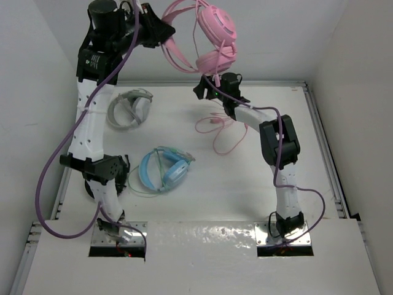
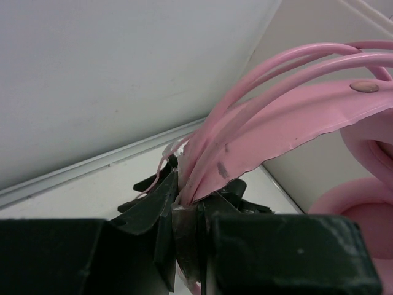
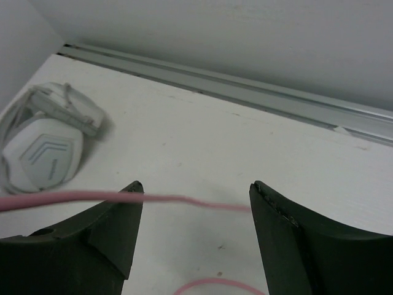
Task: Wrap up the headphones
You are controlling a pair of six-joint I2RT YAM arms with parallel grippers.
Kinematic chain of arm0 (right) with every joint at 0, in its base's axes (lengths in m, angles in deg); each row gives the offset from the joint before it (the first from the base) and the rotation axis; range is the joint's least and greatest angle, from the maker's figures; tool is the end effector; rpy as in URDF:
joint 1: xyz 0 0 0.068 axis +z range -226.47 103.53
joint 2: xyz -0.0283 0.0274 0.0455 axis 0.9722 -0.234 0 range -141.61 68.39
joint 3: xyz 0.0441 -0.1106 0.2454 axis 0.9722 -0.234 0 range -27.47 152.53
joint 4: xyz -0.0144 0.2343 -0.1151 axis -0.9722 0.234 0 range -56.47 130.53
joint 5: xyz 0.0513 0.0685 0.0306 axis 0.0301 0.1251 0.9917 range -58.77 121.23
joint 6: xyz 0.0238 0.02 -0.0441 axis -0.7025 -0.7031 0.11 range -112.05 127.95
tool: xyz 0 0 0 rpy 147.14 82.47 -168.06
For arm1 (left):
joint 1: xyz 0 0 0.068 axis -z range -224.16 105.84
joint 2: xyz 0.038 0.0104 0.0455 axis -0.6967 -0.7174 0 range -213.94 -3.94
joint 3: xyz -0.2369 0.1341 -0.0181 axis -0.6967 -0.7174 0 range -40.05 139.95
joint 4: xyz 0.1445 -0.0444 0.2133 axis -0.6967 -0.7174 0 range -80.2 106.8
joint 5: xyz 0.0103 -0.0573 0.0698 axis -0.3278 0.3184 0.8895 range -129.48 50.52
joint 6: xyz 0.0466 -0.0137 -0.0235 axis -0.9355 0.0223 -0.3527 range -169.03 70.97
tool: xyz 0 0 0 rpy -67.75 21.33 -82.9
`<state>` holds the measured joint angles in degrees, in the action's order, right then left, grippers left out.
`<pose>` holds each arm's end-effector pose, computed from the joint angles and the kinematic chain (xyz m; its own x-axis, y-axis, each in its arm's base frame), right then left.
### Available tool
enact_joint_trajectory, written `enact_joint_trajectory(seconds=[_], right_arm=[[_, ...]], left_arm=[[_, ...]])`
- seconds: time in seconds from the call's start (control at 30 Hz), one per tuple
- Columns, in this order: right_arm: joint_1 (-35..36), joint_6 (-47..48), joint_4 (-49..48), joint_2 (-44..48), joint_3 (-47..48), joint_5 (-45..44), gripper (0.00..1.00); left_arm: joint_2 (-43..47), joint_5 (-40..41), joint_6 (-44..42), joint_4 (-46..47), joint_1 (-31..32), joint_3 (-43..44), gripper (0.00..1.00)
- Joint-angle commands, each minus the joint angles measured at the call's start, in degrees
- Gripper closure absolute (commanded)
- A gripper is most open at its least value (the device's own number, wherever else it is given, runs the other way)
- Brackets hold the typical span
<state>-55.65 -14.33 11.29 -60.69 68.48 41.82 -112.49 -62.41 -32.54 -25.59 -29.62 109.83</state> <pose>0.4944 0.1951 0.2141 -0.3599 0.2619 -0.8955 -0.4124 0.8163 0.4045 0.3403 -0.1026 0.5685 -0.1899 -0.2209 -0.9566 0.5783 0.7623 -0.2908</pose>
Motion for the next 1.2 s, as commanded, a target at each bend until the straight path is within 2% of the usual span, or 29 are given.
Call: enact_joint_trajectory(seconds=[0.0,0.17,0.37,0.47,0.67,0.77,0.9,1.0,1.17], right_arm=[[-0.69,5.14,-0.35,-1.0,2.85,-8.37,0.3],[-0.08,4.97,1.67,-6.53,6.44,-6.81,0.3],[2.03,8.65,3.69,-13.56,12.6,-7.34,0.26],[2.03,11.38,4.22,-14.54,13.22,-3.83,0.29],[0.02,16.39,2.12,-6.02,1.46,-6.99,0.29],[-2.79,18.32,3.86,-2.77,-1.28,1.24,0.26],[-3.24,31.04,6.94,2.06,-8.11,6.0,0.24],[-3.07,33.62,6.16,5.85,-13.23,6.38,0.22],[-2.02,36.52,6.16,7.7,-13.94,9.27,0.2]], left_arm=[[1.24,2.72,6.17,6.18,-1.26,1.74,1.0],[0.36,2.29,10.23,8.37,-3.73,-0.64,1.0],[-0.43,3.25,8.04,9.96,-3.74,0.23,1.0],[-0.52,3.69,7.33,10.05,-3.74,0.06,1.0],[-1.05,5.54,4.96,9.34,-3.74,-0.12,1.0],[-1.57,5.27,4.43,9.17,-3.74,0.76,1.0],[-2.19,5.01,3.81,9.34,-3.82,1.55,1.0],[-2.36,5.1,3.37,9.17,-3.82,1.73,1.0],[-2.98,4.57,3.28,9.43,-3.82,2.08,1.0]])
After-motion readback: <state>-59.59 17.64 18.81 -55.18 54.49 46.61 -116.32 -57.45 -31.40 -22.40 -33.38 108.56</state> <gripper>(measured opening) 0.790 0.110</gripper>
